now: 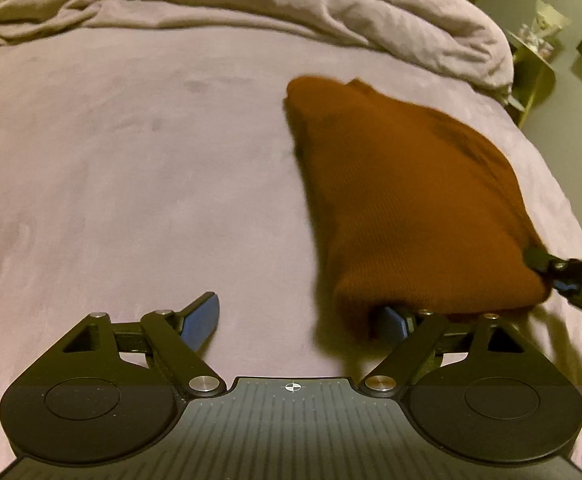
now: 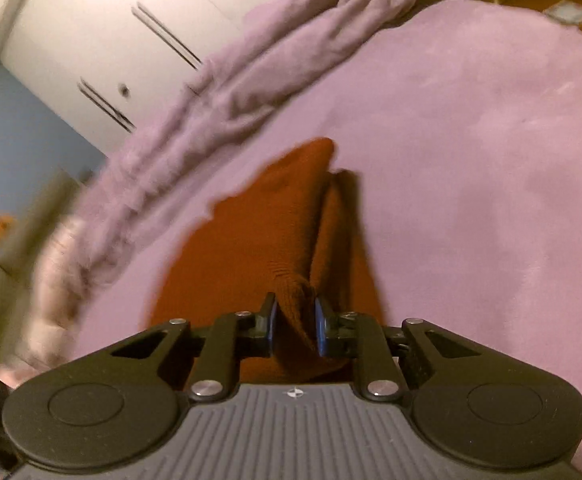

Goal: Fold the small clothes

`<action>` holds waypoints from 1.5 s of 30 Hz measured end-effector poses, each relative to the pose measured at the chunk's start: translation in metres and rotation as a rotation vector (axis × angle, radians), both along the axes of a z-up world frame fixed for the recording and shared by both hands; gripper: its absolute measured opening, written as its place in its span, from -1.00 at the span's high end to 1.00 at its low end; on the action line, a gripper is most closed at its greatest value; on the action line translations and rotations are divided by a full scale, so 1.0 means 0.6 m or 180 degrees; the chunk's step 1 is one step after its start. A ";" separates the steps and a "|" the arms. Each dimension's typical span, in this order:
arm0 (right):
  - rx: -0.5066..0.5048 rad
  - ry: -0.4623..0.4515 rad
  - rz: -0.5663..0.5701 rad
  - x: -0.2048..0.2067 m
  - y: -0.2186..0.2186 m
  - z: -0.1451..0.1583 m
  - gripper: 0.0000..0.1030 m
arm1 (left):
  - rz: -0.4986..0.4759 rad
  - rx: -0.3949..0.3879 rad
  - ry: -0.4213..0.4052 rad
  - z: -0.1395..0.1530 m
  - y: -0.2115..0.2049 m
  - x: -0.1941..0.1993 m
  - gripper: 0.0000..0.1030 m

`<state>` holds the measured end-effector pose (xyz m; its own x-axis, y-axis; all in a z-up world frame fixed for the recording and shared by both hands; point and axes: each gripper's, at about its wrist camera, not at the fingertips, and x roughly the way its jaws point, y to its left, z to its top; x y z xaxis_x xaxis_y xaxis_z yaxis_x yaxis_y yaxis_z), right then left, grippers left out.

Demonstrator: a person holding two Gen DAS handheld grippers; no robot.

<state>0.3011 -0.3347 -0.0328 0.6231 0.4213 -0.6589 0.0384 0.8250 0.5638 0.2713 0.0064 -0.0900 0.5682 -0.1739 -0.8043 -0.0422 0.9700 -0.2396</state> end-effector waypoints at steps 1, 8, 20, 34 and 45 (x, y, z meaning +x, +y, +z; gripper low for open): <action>-0.0280 -0.0049 0.0122 -0.003 0.013 -0.002 0.64 | -0.0031 0.0023 0.0031 -0.001 0.004 -0.006 -0.71; -0.1445 -0.0502 0.0349 -0.011 0.071 0.060 0.29 | 0.0203 0.0207 -0.0198 0.056 0.056 -0.034 -0.69; -0.2051 -0.0565 0.0759 0.117 0.196 0.032 0.33 | 0.0247 -0.0439 0.0000 0.029 -0.001 0.145 -0.88; -0.0181 0.0199 0.0167 0.148 -0.007 -0.027 -0.29 | 0.0142 -0.1417 -0.0016 -0.026 0.023 0.195 -0.56; 0.0417 0.0319 0.0313 0.159 0.013 -0.068 0.12 | 0.0183 -0.1679 0.0054 -0.041 0.034 0.198 -0.04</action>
<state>0.3964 -0.3266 -0.0736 0.5087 0.5633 -0.6511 0.0227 0.7472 0.6642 0.3903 0.0271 -0.1147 0.5764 -0.5262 -0.6252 -0.1001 0.7139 -0.6931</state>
